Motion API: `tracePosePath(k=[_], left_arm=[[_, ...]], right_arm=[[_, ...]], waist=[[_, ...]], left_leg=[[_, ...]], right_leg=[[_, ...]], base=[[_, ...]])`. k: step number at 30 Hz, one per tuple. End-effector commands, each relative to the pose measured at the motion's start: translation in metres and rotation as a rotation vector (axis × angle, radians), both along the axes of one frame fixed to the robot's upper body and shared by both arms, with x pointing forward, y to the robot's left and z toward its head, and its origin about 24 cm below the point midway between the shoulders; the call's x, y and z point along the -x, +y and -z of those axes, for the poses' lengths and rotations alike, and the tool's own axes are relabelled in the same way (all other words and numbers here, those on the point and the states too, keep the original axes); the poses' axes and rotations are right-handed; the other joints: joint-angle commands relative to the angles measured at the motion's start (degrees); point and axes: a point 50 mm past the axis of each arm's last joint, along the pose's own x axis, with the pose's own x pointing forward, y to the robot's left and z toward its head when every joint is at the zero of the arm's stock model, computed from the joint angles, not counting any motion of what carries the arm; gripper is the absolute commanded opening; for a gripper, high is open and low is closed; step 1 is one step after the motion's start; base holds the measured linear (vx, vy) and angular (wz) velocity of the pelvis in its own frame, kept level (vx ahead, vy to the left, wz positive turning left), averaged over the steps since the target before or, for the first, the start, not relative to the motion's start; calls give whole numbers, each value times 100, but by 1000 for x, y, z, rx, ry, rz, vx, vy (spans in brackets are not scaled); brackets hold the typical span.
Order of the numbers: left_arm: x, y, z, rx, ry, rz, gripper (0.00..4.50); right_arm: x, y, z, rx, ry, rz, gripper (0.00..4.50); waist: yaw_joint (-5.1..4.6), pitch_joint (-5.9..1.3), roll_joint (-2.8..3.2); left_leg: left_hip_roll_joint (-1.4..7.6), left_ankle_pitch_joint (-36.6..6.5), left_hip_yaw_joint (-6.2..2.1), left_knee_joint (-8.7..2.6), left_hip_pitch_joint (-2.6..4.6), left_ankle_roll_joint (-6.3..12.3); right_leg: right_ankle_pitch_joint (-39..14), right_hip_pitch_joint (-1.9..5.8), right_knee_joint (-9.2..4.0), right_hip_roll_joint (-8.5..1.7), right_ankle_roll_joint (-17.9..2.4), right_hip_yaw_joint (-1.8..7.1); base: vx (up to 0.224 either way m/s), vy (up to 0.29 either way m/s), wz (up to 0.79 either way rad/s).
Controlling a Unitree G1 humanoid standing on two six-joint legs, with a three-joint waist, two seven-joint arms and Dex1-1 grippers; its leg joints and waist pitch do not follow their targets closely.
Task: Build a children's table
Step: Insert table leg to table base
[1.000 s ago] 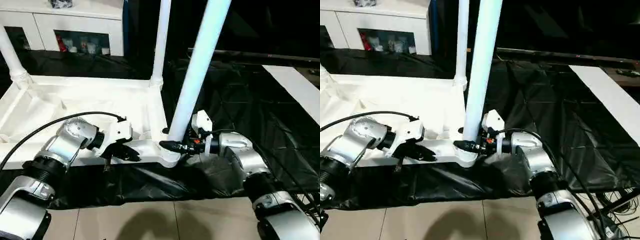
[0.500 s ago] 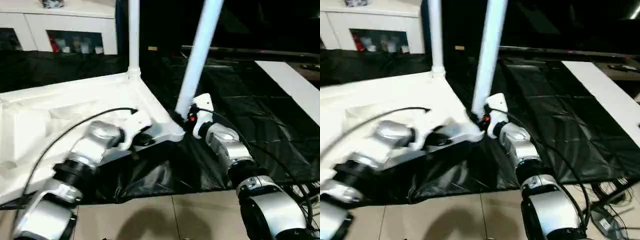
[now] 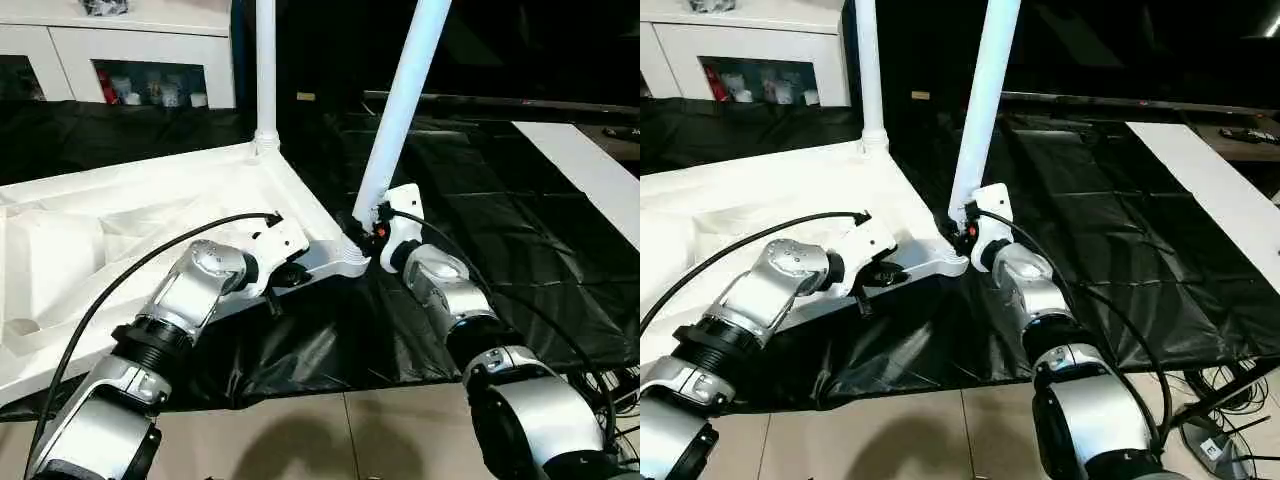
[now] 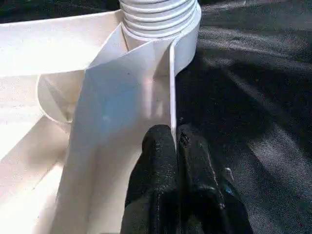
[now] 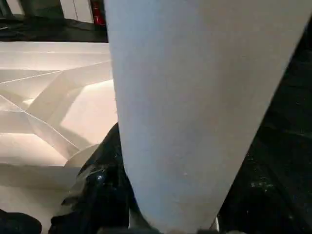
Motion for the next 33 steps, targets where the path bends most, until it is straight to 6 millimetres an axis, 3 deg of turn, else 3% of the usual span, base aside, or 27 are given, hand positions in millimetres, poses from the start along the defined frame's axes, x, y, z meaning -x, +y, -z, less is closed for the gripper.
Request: tracePosePath(k=[1, 2, 3, 6, 8, 10, 12, 14, 20, 27, 28, 29, 33], left_arm=[[2, -7, -1, -7, -17, 36, 0], [2, -7, 0, -6, -14, 38, 0], [2, -7, 0, -6, -11, 39, 0], [4, -5, 0, -9, 1, 50, 0], [4, -5, 0, -10, 5, 54, 0], [4, -4, 0, -12, 7, 61, 0], [4, -3, 0, -14, 8, 64, 0], [4, -3, 0, -15, 8, 66, 0], [4, -1, 0, -20, 7, 80, 0], [4, 3, -4, -20, -6, 100, 0], [4, 4, -4, -19, -4, 101, 0], [6, 5, -3, -22, 0, 114, 0], [8, 6, -3, -23, 9, 144, 0]], right_arm=[[19, 12, 35, 20, 170, -63, 188], [19, 12, 35, 20, 169, -62, 188], [19, 12, 35, 20, 166, -64, 223], [19, 13, 33, 7, 148, -79, 261], [18, 12, 32, 6, 141, -83, 268], [17, 11, 30, 4, 132, -84, 291], [16, 10, 29, 4, 127, -85, 303], [16, 9, 27, 4, 115, -89, 321], [14, 6, 24, 11, 85, -111, 375], [14, 0, 21, 9, 67, -141, 434], [14, -1, 21, 10, 63, -146, 434], [14, -1, 20, 7, 59, -157, 444], [14, -3, 19, 12, 55, -173, 444]], waist=[[-15, -225, 95], [-15, -224, 96], [-19, -226, 99], [-25, -229, 98], [-25, -242, 97], [-6, -284, 97], [-8, -277, 103], [5, -276, 110], [0, -266, 114], [7, -285, 104], [10, -288, 103], [12, -286, 148], [8, -289, 140]], left_leg=[[-71, -2577, 15, -395, -8, -28], [-71, -2586, 16, -396, -5, -27], [-66, -2604, 15, -397, 4, -30], [-61, -2626, 16, -401, 1, -35], [-59, -2556, 20, -404, -15, -27], [-40, -2201, 39, -408, -56, -24], [-42, -2019, 62, -405, -82, -7], [-43, -2059, 83, -390, -50, 3], [-38, -2116, 71, -402, -63, -25], [-39, -1779, 92, -388, -85, 38], [-40, -1743, 95, -383, -83, 50], [-41, -1733, 91, -386, -84, 43], [-42, -1720, 96, -380, -84, 55]], right_leg=[[-3065, 98, -619, -269, -544, 180], [-3071, 94, -622, -269, -543, 180], [-3053, 86, -620, -270, -554, 183], [-2982, 85, -614, -268, -583, 187], [-2832, 100, -593, -265, -634, 195], [-2229, 143, -518, -257, -806, 218], [-1844, 155, -479, -241, -932, 228], [-1835, 144, -490, -248, -984, 233], [-1970, 162, -496, -257, -959, 230], [-1564, 199, -447, -251, -1067, 240], [-1538, 205, -445, -254, -1075, 240], [-1504, 205, -439, -255, -1090, 244], [-1463, 215, -444, -254, -1131, 242]], base=[[0, 0, 0], [0, 0, 0], [0, 0, 0], [0, 0, 0], [0, 0, 0], [0, 0, 0], [0, 0, 0], [0, 0, 0], [0, 0, 0], [0, 0, 0], [0, 0, 0], [0, 0, 0], [0, 0, 0]])
